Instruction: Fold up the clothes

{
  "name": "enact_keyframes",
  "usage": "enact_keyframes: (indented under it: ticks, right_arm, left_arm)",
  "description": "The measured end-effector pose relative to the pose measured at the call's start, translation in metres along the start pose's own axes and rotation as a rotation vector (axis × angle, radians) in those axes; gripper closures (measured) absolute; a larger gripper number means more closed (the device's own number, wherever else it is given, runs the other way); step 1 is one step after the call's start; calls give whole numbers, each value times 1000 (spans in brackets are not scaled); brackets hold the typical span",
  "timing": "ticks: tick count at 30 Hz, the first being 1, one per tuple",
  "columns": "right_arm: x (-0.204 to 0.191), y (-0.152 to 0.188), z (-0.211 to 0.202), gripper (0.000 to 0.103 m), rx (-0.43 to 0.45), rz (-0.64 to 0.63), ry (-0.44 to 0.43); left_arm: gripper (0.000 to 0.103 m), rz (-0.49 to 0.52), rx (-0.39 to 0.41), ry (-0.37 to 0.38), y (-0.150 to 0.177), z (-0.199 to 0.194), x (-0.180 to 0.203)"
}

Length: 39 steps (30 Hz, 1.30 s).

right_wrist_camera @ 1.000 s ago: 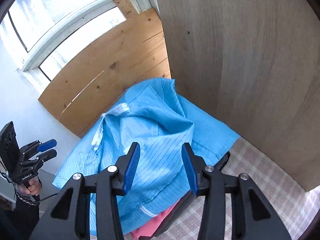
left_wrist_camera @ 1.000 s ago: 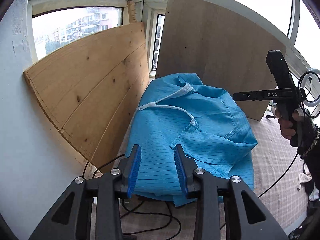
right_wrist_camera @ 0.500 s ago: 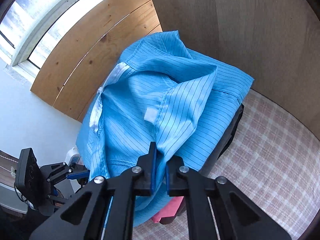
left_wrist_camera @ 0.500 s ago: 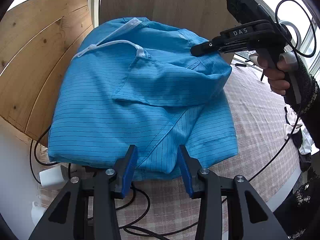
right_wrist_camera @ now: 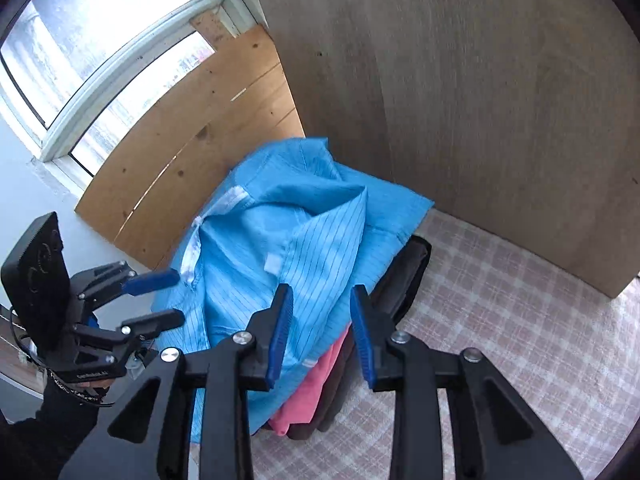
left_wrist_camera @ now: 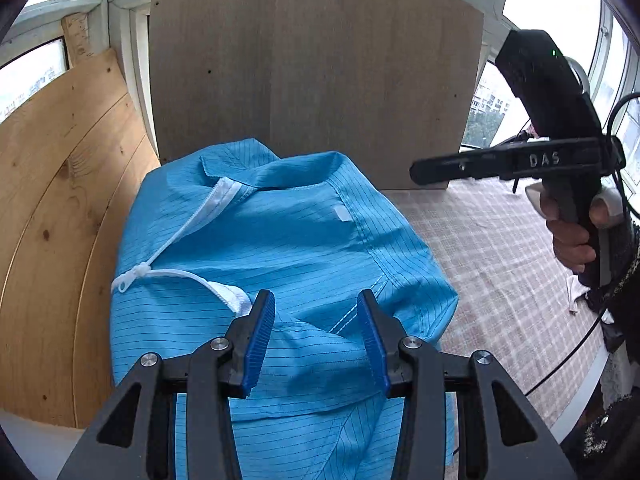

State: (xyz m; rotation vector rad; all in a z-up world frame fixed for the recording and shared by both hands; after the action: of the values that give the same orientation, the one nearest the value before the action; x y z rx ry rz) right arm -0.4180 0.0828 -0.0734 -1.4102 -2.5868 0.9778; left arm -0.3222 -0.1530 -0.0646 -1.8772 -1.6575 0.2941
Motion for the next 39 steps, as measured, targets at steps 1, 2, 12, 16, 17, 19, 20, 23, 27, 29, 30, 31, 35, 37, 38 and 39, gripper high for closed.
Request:
enact_keyframes:
  ticks: [1, 2, 12, 16, 17, 19, 20, 23, 27, 29, 30, 31, 35, 37, 38, 39]
  right_arm:
    - [0, -6, 5, 57, -4, -28, 13]
    - [-1, -12, 9, 56, -8, -57, 27]
    - [-6, -70, 55, 86, -49, -340, 159]
    - [3, -80, 47, 101, -14, -369, 204]
    - [8, -80, 40, 101, 7, -357, 213]
    - [13, -78, 36, 98, -7, -361, 230]
    - [10, -76, 35, 92, -23, -372, 260]
    - [-3, -71, 12, 67, 38, -417, 342]
    - [-30, -73, -20, 67, 181, -417, 223]
    - [-44, -70, -12, 67, 183, -416, 139]
    - [-50, -67, -1, 67, 163, -422, 127]
    - [-55, -63, 17, 67, 135, -437, 158]
    - [-44, -27, 74, 67, -50, -419, 138]
    - [-41, -23, 73, 68, -71, -413, 132]
    - [-43, -30, 63, 68, -41, -405, 120]
    - [-46, -36, 52, 68, -10, -398, 109]
  left_arm:
    - [62, 17, -30, -4, 5, 11, 5]
    - [62, 34, -60, -8, 9, 22, 10]
    - [63, 19, -123, 19, 28, 36, 16]
    - [63, 59, -135, 37, 31, 35, 28]
    - [63, 67, -135, 40, 33, 34, 31]
    - [63, 80, -127, 32, 33, 26, 35]
    - [63, 80, -118, 39, 32, 18, 36]
    - [62, 73, -58, 12, 26, -13, 29]
    - [57, 44, 40, -81, 19, -49, -1]
    - [57, 7, 49, -148, 17, -48, -25]
    - [57, -17, 34, -161, 19, -39, -39]
    - [57, -40, 17, -173, 20, -31, -52]
    - [59, -97, -124, -182, 58, 8, -76]
    - [59, -105, -111, -168, 66, -2, -77]
    - [59, -120, -97, -164, 65, -10, -78]
    - [58, -132, -76, -163, 63, -18, -81]
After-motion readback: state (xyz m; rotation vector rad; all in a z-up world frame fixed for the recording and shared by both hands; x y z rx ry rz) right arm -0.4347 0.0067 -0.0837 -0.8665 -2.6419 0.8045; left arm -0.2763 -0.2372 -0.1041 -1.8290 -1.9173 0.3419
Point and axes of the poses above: each gripper's, at about its wrist camera, not at the fingertips, and z roughly the way its jaws point, x to its right, y to its underside, the point moved 2 cm from there along z, roughly the way its jaws point, and after that the axes turned 10 degrees about -z, right-handed, at the moved point
